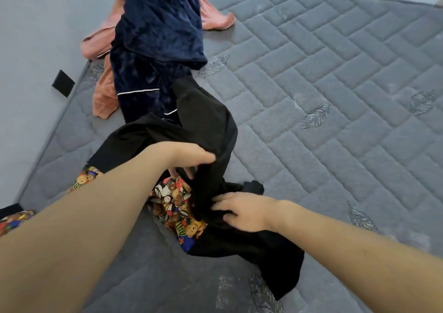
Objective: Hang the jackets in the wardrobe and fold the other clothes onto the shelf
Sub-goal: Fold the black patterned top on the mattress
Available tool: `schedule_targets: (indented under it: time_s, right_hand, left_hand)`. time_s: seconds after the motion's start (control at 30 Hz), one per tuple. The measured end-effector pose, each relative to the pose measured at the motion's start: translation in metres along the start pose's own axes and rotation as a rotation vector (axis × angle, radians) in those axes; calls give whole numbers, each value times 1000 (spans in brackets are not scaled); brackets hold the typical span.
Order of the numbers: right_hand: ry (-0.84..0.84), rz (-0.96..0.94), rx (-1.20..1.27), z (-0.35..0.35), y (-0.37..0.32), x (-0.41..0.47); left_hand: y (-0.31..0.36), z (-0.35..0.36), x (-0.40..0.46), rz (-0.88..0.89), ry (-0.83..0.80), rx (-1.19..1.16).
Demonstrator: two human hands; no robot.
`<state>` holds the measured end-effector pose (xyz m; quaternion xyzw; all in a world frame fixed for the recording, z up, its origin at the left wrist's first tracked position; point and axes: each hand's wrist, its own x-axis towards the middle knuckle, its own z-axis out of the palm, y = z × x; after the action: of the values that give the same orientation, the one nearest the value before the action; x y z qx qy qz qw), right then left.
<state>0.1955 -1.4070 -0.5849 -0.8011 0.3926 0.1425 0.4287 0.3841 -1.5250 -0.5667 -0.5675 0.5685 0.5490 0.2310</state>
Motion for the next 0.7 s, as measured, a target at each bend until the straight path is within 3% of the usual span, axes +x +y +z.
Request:
schedule_targets:
  time_s: [0.1, 0.2, 0.27, 0.37, 0.43, 0.53, 0.6, 0.7]
  right_hand:
    - [269, 232, 110, -22, 32, 3]
    - [442, 398, -65, -50, 60, 14]
    - [430, 370, -196, -69, 61, 33]
    - [403, 127, -451, -95, 47, 73]
    - [341, 41, -584, -109, 33, 94]
    - [266, 19, -782, -116, 32, 101]
    - [217, 46, -798, -120, 42, 82]
    - [158, 224, -638, -129, 72, 27]
  left_hand:
    - [-29, 15, 5, -13, 46, 183]
    - [-57, 24, 3, 19, 153, 280]
    - [-69, 25, -3, 101, 201, 254]
    - [-72, 31, -14, 185, 215, 152]
    - [-69, 38, -20, 139, 159, -15]
    - [-60, 44, -30, -36, 83, -492]
    - [-54, 48, -30, -113, 160, -842]
    - [-38, 54, -18, -73, 390, -1278]
